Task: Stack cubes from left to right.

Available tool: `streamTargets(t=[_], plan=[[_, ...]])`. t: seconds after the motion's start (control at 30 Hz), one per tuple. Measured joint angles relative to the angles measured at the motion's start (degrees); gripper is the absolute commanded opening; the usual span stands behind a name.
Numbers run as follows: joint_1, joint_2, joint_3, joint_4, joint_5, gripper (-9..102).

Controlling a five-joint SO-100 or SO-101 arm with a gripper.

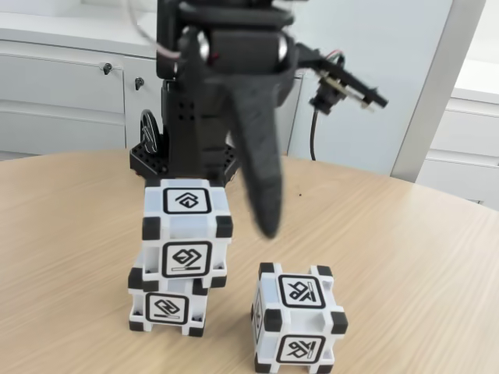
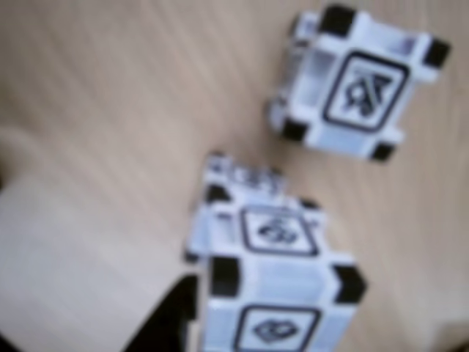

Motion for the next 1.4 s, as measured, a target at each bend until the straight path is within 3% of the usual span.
streamTargets(t=[0.3, 0.5, 0.8, 1.4], plan=[[-13.5, 4.2, 0.0, 0.0, -1.8, 46], [-15.1, 4.2, 0.0, -0.5, 0.5, 46], [-14.9, -0.9, 0.0, -7.6, 4.0, 47], [-14.8, -13.7, 0.0, -14.9, 27.7, 47]])
